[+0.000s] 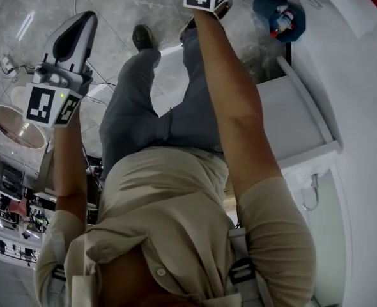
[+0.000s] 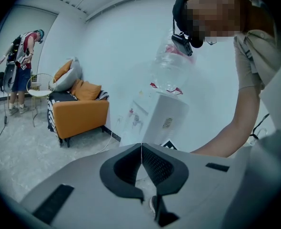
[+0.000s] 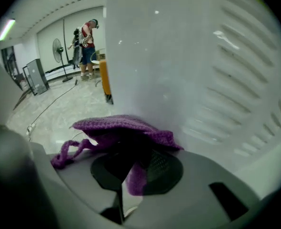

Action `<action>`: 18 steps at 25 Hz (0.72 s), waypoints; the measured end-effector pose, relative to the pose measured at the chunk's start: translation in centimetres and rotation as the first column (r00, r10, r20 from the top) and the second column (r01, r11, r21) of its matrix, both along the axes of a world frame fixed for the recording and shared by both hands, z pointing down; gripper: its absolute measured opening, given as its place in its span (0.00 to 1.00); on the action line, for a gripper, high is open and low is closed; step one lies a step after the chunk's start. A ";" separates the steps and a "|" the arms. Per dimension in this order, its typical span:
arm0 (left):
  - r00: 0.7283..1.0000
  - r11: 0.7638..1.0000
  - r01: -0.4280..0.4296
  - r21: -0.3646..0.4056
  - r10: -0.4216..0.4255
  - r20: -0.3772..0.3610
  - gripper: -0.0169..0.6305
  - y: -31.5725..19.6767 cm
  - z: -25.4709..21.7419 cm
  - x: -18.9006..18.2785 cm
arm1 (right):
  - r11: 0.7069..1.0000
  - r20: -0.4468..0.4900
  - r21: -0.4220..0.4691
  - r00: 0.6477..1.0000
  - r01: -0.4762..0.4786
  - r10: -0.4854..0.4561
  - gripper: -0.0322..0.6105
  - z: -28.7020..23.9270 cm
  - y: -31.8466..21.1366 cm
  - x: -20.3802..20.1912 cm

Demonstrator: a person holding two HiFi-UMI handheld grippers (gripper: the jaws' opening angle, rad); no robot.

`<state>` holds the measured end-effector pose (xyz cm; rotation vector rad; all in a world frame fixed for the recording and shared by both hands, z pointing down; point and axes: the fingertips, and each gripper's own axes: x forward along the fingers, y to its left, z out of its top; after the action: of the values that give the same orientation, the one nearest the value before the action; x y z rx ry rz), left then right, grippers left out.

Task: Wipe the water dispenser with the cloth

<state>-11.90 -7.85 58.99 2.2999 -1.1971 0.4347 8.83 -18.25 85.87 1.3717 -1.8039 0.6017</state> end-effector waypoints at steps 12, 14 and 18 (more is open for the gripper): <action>1.000 0.999 0.025 0.027 -0.025 -0.009 0.06 -1.2 -2.1 -0.1 | 0.994 0.020 -0.026 0.994 0.109 -0.109 0.13 -1.3 -0.1 -2.2; 1.000 0.999 0.024 0.035 -0.024 -0.012 0.06 -1.8 -2.8 -0.2 | 0.995 0.007 -0.035 0.996 0.093 -0.093 0.13 -1.6 -0.1 -0.5; 1.000 0.998 0.020 0.061 -0.020 0.001 0.06 -2.1 -4.5 -0.4 | 0.998 -0.011 -0.031 0.998 0.062 -0.063 0.13 -3.0 -0.5 3.2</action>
<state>-12.33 -9.97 54.46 2.3375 -1.2488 0.3980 12.00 -18.76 82.91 1.2910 -1.8136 0.5841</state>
